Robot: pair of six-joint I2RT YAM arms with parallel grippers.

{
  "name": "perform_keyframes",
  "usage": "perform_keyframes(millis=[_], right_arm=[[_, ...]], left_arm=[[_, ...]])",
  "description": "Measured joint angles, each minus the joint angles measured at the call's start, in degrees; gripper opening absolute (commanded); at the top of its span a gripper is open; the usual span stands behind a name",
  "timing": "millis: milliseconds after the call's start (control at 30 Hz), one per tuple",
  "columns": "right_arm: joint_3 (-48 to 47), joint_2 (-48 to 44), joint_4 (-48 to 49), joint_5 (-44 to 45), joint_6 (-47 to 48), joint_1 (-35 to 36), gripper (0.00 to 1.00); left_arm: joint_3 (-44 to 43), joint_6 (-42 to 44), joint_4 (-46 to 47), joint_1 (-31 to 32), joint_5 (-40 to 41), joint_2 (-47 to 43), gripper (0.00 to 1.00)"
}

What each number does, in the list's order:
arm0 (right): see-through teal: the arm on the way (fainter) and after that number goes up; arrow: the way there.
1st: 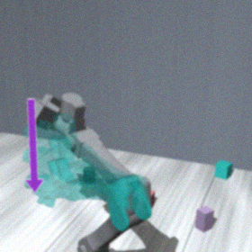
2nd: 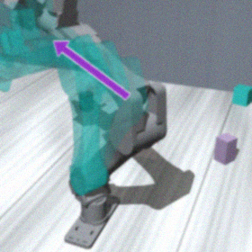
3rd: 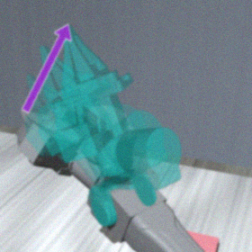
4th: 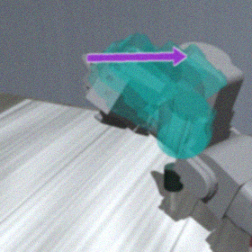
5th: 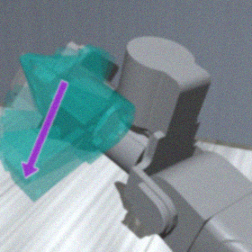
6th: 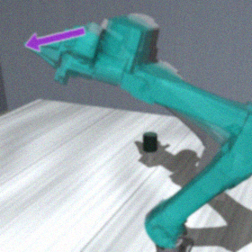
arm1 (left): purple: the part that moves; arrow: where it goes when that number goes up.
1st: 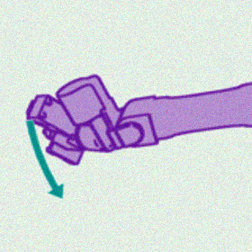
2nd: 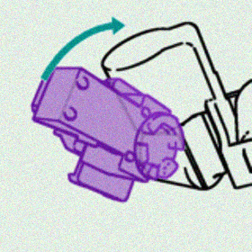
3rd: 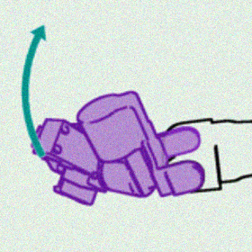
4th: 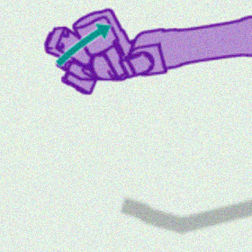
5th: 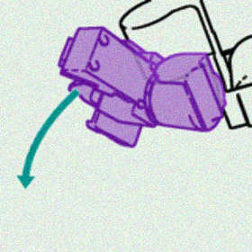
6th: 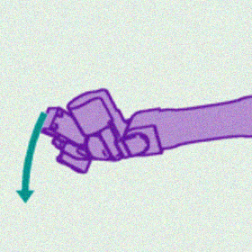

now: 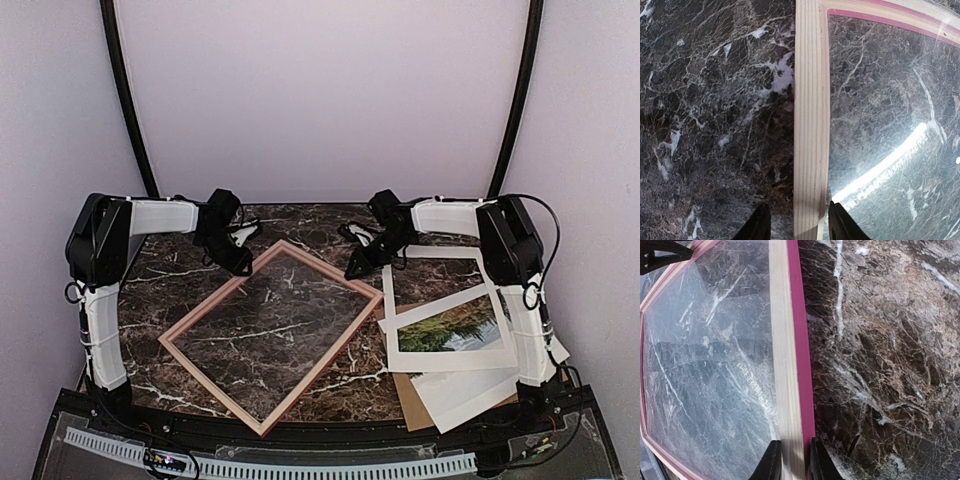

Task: Put the photo into the frame
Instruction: Pick up the glass panel from the frame body.

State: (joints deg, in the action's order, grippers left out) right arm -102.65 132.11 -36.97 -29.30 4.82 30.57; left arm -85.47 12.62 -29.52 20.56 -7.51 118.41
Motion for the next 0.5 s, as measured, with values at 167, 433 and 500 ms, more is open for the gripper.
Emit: perform_keyframes(millis=[167,433,500], right_arm=[[0.48,-0.15,0.94,-3.34,-0.74,-1.49,0.05],[0.59,-0.33,1.31,-7.13,-1.03,-3.34,0.0],[0.7,-0.44,1.31,-7.54,-1.03,-3.58,0.0]], left_arm=[[0.0,-0.07,0.0,0.0,0.04,-0.02,0.42],[0.0,-0.63,0.0,0.0,0.09,-0.04,0.42],[0.0,-0.83,0.0,0.0,0.09,-0.11,0.42]])
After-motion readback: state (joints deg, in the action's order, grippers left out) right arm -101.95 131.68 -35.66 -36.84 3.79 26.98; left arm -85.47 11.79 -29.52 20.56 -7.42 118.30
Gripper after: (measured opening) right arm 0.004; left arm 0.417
